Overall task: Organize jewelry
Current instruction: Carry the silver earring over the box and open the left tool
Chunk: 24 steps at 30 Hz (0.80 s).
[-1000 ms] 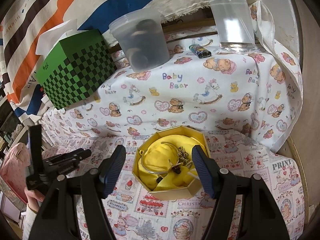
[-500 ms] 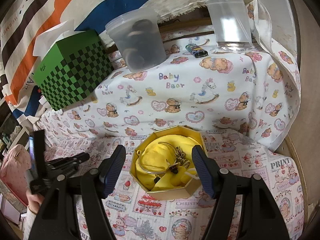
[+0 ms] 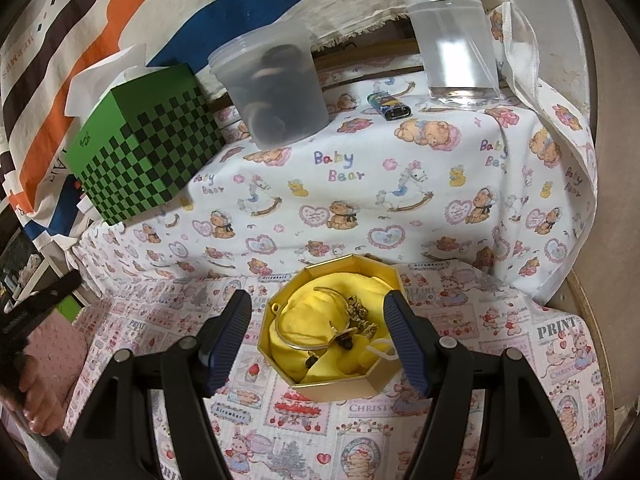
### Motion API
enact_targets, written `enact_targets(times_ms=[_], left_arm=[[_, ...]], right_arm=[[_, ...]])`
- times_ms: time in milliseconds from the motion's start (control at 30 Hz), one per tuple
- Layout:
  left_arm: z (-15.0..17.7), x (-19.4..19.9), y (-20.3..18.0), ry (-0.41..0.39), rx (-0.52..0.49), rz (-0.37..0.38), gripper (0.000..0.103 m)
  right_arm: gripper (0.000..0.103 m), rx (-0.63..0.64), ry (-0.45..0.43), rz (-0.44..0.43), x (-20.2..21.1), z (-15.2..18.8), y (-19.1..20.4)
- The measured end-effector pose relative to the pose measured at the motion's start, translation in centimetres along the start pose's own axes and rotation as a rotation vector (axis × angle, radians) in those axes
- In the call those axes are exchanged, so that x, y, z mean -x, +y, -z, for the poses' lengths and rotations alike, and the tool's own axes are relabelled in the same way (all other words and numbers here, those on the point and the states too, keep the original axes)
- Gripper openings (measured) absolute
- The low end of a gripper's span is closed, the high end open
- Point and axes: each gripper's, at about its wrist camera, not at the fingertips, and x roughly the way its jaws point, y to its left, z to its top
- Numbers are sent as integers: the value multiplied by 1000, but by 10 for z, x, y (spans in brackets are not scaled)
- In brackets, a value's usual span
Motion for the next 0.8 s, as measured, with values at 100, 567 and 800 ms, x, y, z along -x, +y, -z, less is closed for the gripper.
enact_targets(times_ms=[100,567,800], left_arm=[[-6,5,3,10,-7,14,7],[-38,-22,-64,120,-83,123,7],[-19,-69,-113,165,-49,231,7]], right_arm=[[66,-11,0,-2,0,-1,-3],[66,-125,-3,-117,15,-11,-24],[66,-225,24,-207,11,-11,-40]])
